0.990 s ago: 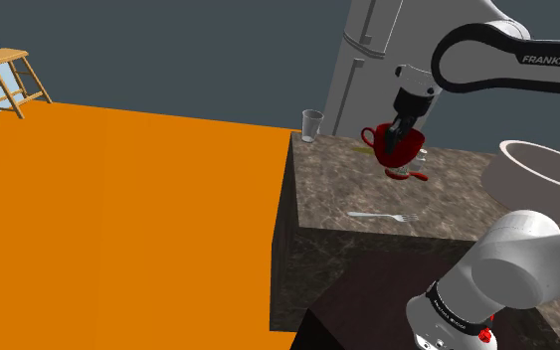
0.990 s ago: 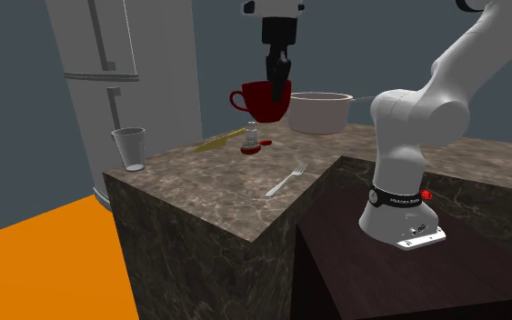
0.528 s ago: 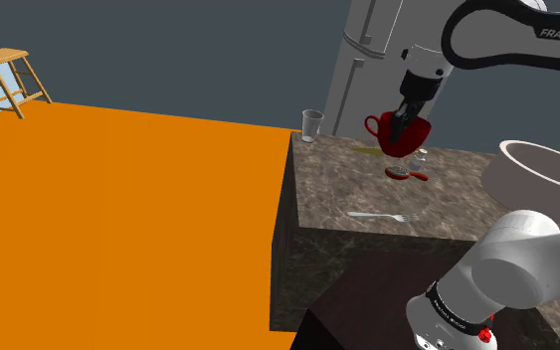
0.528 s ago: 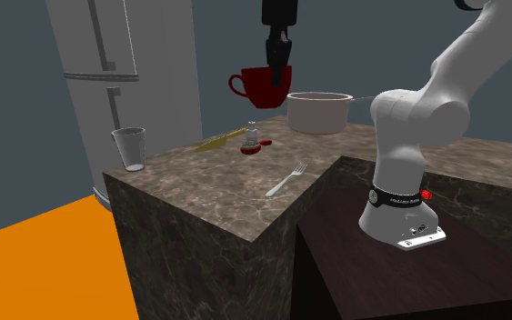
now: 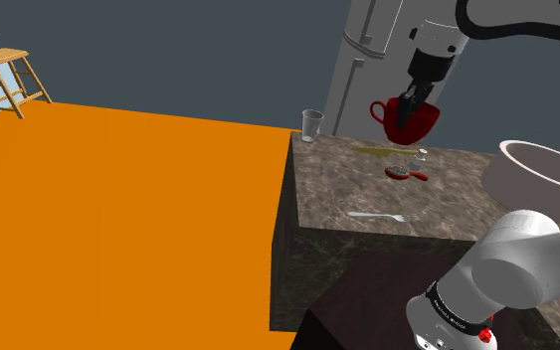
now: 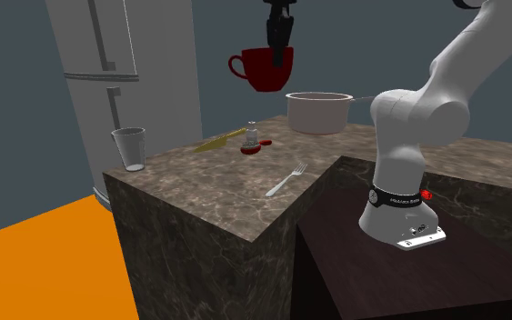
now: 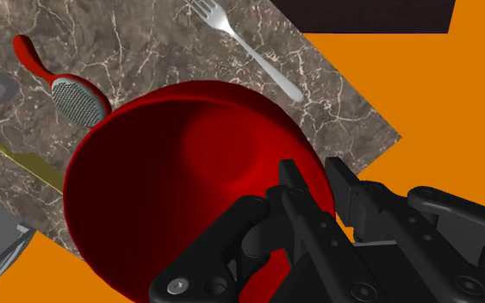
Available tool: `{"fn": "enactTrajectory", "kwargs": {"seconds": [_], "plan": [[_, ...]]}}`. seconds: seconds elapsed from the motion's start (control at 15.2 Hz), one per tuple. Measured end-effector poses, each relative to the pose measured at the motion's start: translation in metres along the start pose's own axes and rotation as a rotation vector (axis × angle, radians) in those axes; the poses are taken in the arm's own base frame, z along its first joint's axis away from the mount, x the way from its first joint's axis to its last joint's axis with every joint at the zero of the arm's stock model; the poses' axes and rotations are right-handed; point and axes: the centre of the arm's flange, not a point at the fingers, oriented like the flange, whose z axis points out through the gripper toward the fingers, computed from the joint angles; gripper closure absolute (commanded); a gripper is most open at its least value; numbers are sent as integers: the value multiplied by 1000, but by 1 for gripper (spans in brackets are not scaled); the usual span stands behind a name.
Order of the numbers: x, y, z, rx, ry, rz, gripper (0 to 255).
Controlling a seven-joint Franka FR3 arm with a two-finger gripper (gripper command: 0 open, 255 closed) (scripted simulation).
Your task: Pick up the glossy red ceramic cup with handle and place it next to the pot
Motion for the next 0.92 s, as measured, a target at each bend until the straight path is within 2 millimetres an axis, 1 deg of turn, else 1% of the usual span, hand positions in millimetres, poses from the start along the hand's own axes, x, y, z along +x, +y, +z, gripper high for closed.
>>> {"fn": "enactTrajectory", "kwargs": {"seconds": [0.07,0.13,0.26,0.92], "plan": [[0,0,-3,0,0,0,255],[-5,4,-4,0,0,0,255],[-22,12,-6,0,0,0,255],[-143,66,0,0,1,1,255]]}}
